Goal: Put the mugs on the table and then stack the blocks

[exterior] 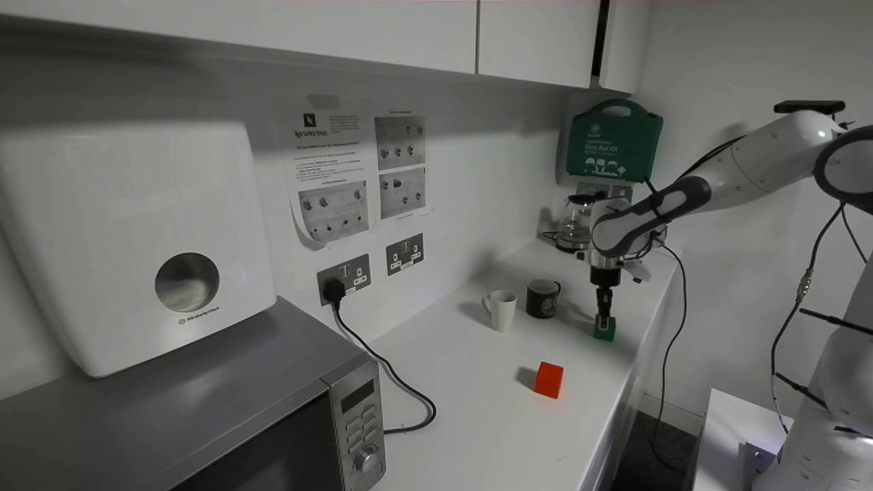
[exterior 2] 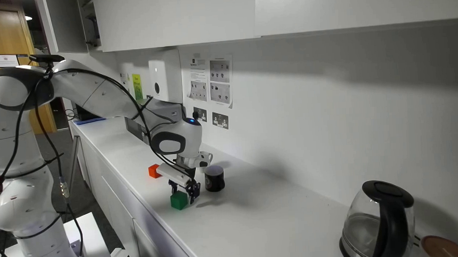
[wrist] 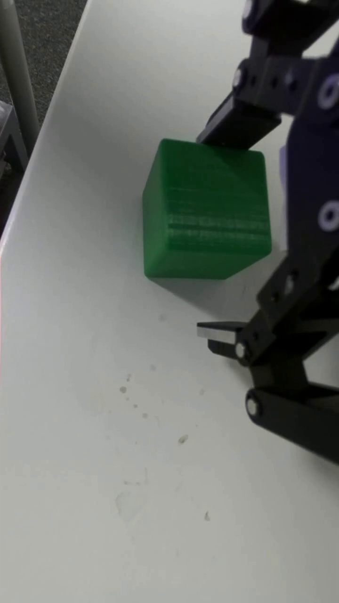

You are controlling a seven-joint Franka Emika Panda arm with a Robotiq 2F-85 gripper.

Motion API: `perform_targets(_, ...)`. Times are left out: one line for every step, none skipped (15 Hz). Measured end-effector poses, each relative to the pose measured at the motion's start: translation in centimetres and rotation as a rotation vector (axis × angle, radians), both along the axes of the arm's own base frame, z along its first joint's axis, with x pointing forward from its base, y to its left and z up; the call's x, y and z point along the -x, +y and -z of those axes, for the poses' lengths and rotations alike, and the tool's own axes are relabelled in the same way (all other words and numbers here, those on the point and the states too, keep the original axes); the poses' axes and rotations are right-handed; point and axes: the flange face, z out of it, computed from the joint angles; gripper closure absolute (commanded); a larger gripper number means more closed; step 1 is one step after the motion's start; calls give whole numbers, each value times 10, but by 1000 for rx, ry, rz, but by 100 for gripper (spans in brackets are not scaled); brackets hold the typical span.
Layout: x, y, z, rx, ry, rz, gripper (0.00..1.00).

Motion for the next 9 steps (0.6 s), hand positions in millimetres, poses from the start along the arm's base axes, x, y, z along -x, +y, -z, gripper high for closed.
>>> perform_targets(0, 0, 0, 0, 0, -1, 45)
perform_targets(0, 1, 0, 0, 0, -1, 52)
perform_targets(0, 1, 0, 0, 0, -1, 61)
perform_targets(0, 1, 0, 0, 0, -2, 68)
perform_targets(-1, 0, -1, 1, -3, -2, 68)
perform_targets(-1, 0, -2, 1, -3, -2, 68)
perform_targets(-1, 0, -1, 1, -2, -1, 68)
perform_targets(-1, 0, -1, 1, -2, 0, 68)
perform_targets(-1, 0, -2, 2, -2, 3, 68)
